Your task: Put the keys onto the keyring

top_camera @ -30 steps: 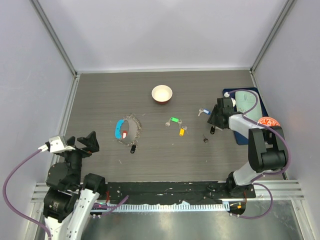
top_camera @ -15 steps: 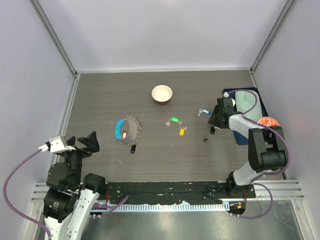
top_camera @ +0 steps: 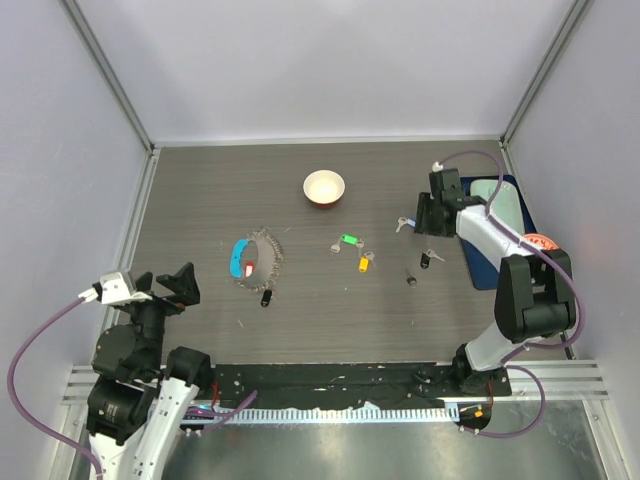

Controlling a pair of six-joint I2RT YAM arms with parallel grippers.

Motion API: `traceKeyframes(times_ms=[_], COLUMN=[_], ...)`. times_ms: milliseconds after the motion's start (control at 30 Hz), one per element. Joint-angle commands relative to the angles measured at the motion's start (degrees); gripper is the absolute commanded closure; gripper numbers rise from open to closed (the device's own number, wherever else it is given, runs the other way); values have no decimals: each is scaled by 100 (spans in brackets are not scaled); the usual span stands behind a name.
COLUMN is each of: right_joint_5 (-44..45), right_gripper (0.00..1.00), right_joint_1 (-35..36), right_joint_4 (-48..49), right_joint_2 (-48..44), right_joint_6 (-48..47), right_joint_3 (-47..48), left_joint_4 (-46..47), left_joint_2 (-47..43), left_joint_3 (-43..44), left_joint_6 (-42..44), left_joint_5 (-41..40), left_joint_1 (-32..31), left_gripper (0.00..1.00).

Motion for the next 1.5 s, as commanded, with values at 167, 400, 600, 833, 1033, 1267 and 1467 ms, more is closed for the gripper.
traceKeyframes(times_ms=[167, 400, 600, 833, 1033, 1267, 1467], right_joint_5=[-167, 949, 1213, 1372, 1398, 1486, 1381], right_gripper=[48, 51, 53, 58, 60, 67, 69], right_joint_1=[174, 797, 1027, 1186, 1203, 1203, 1203], right_joint_4=[-2471, -2947, -3088, -3088, -2956, -2903, -2877], right_joint_2=[1021, 1488, 1786, 2208, 2305, 2472, 2481], right_joint_6=[-2296, -3008, -3395, -3633, -3765, -3783, -3818], right_joint_3=[2314, 2332, 2376, 2367, 2253, 2262, 2244], left_joint_4=[166, 149, 122, 140, 157, 157, 157], left_joint_2=[-304, -313, -313, -278, -251, -207, -198], left_joint_3=[-9, 8, 17, -9, -18, -18, -18], left_joint_6=[114, 123, 132, 132, 141, 141, 149], left_joint_5=[100, 100, 91, 82, 82, 100, 91], left_joint_1=[-117, -346, -372, -381, -390, -381, -381], left_gripper=[0, 0, 0, 0, 0, 0, 0])
